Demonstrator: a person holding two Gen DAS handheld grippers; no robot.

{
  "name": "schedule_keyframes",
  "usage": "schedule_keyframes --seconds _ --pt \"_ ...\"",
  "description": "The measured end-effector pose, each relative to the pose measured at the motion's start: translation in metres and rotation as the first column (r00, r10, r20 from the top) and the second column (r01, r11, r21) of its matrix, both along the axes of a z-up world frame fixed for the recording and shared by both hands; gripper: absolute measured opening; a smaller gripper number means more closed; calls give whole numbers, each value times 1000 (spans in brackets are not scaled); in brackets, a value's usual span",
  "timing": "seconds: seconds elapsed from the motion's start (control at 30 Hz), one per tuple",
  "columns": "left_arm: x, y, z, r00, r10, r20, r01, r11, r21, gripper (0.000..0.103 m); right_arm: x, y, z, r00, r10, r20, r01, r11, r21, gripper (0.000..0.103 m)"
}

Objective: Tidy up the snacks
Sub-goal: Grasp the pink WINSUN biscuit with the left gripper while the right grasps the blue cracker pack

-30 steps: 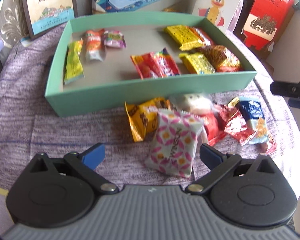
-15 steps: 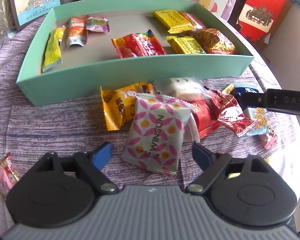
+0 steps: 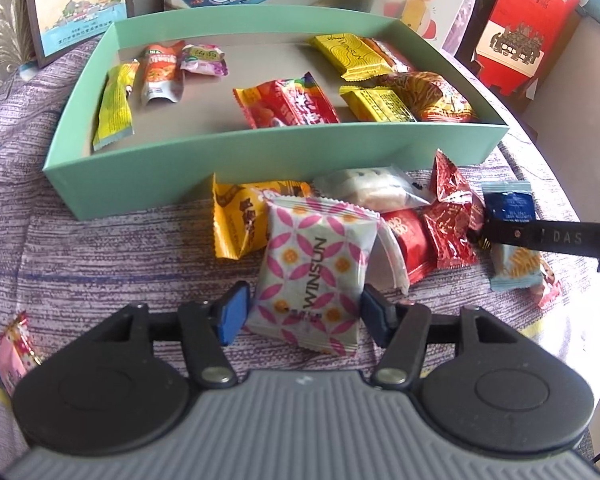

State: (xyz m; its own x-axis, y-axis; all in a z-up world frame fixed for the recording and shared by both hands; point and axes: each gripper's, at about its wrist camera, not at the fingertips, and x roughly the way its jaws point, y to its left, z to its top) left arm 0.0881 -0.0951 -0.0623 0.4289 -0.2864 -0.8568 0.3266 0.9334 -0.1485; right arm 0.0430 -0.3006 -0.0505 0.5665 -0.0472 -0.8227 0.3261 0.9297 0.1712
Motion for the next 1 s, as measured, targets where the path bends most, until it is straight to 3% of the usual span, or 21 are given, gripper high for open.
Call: schedule_keyframes --seconds 0.23,0.5,0.7,0.83,1.0 --pt "-4 -6 1 1000 -24 5 24 1000 12 54 -15 -8 12 999 -34 25 34 999 -27 51" --pt "-10 9 1 1000 -8 -5 7 1000 -27 54 -25 8 25 999 -41 5 42 997 -58 51" --pt "-10 29 0 999 29 -13 -30 998 -63 55 -3 37 7 998 -19 -64 12 993 -115 51" --pt "-9 41 0 999 50 -20 -51 995 -83 55 11 47 -3 998 3 -67 -12 990 -141 38" --pt "-8 40 0 999 50 -10 -50 995 -84 55 16 54 -2 995 73 -73 -83 986 -142 35"
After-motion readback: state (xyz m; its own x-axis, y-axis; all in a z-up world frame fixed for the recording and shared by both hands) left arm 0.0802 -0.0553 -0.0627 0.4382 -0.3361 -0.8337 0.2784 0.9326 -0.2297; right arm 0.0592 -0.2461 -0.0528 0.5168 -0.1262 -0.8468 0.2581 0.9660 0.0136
